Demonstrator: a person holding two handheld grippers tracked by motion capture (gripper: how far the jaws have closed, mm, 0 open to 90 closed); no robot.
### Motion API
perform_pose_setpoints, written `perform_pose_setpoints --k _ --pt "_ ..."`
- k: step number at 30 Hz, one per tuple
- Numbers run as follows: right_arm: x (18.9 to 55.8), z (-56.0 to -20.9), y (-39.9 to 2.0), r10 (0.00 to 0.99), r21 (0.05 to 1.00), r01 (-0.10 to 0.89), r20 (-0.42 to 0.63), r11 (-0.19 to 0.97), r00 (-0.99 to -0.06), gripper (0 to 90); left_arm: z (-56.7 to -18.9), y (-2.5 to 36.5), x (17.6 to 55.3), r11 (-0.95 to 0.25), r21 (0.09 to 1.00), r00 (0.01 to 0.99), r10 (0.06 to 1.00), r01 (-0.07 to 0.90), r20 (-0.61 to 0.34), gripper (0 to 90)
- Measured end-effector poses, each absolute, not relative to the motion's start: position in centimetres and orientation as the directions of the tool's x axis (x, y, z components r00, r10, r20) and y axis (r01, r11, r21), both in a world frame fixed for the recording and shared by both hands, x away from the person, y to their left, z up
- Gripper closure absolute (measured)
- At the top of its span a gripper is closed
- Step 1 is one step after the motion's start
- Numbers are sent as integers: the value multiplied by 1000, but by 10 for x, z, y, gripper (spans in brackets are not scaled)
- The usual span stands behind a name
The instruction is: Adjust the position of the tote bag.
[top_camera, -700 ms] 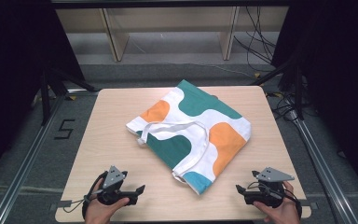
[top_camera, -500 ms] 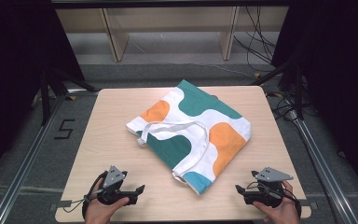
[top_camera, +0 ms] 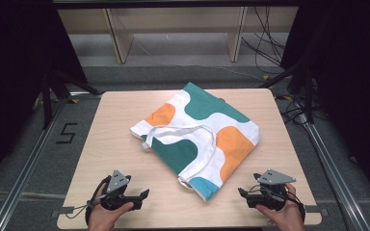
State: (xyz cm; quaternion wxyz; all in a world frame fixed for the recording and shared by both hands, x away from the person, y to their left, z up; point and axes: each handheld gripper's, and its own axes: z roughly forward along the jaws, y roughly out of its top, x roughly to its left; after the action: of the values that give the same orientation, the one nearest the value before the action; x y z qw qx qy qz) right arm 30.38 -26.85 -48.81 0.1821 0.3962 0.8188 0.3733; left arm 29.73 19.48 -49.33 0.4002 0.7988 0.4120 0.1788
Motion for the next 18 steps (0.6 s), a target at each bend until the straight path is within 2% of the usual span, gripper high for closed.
perform_pose_setpoints --k 3,4,5,8,9,15,16,18 --pt "308 -488 -261 771 754 497 -21 430 -637 234 -494 193 298 -321 789 581 812 524 -55 157" --pt "309 -488 -260 766 759 475 -49 445 -641 234 -494 194 298 -331 790 589 807 516 -46 157" --pt "310 -488 -257 757 755 453 -86 473 -648 235 -495 191 298 -289 802 571 817 524 -79 157" --pt "311 -485 -249 746 764 447 -66 465 -662 235 -495 191 298 -288 803 573 816 522 -80 159" --pt "311 -484 -245 742 765 448 -56 462 -668 235 -494 194 297 -333 788 595 802 518 -52 159" --pt "309 -478 -224 710 781 420 -41 462 -703 235 -494 192 294 -316 804 586 809 504 -50 161" --pt "308 -477 -218 697 781 411 -45 471 -715 235 -493 195 295 -358 789 604 797 500 -21 161" --pt "306 -474 -206 683 781 405 -37 475 -730 248 -495 194 294 -329 789 582 812 519 -45 161"
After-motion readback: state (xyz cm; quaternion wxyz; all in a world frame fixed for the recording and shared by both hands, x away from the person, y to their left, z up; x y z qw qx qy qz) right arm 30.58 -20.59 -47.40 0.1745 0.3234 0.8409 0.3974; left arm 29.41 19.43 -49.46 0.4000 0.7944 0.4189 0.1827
